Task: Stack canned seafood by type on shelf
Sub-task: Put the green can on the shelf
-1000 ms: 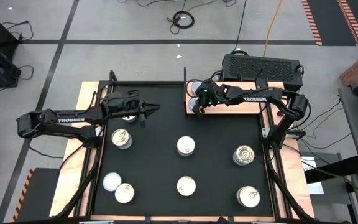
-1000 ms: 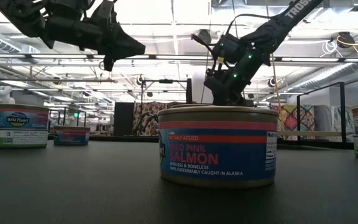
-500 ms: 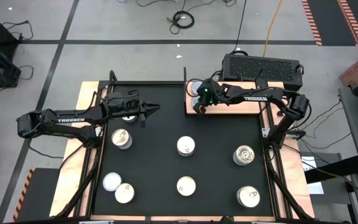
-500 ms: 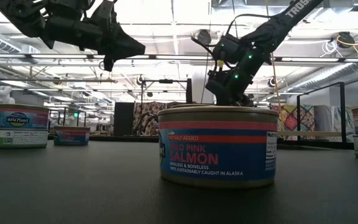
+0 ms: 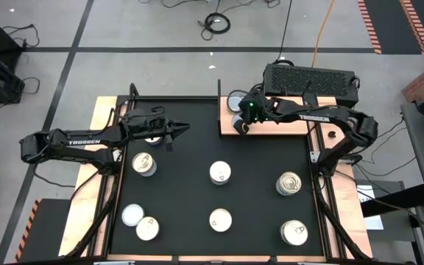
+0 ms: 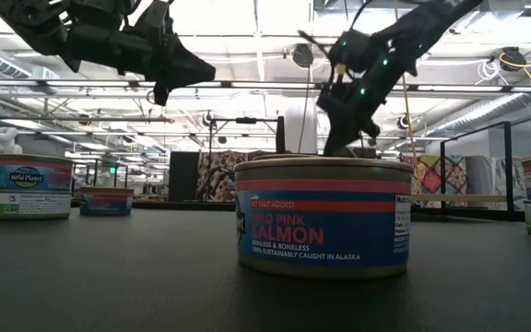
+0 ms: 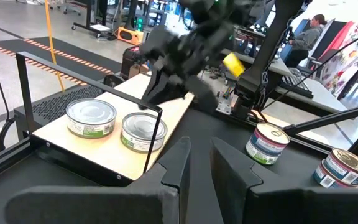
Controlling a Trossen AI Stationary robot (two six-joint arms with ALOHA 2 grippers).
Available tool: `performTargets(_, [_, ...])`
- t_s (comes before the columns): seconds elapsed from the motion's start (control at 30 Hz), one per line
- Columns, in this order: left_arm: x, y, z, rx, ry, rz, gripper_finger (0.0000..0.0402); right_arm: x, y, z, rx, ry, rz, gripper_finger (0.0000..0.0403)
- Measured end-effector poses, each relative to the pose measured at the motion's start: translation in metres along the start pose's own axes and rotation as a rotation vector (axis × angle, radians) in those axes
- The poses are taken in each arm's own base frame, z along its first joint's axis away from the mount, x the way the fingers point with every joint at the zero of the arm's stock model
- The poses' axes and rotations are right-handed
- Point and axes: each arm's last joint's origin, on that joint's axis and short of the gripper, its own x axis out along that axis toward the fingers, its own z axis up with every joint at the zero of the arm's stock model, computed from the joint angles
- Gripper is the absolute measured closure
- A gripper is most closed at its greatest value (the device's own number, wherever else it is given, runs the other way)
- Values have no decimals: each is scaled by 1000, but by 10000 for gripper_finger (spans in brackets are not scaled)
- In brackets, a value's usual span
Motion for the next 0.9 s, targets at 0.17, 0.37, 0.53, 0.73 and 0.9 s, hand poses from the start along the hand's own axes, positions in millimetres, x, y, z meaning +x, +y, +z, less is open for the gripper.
performTargets(0.17, [0, 0, 0, 0, 0, 0, 338, -10, 3, -1, 9, 15, 8, 403])
performTargets(0.37, [0, 0, 0, 0, -3, -1, 338, 6, 5, -20, 15, 128, -5, 403])
performTargets(0.53, [0, 0, 0, 0, 0, -1, 338, 17, 5, -26, 21, 141, -18, 403])
performTargets(0.73, [0, -1, 0, 0, 2, -6, 338, 26, 8, -24, 18, 117, -7, 403])
performTargets(0.9, [0, -1, 0, -1, 5, -5, 338, 26, 10, -25, 15, 123, -4, 403])
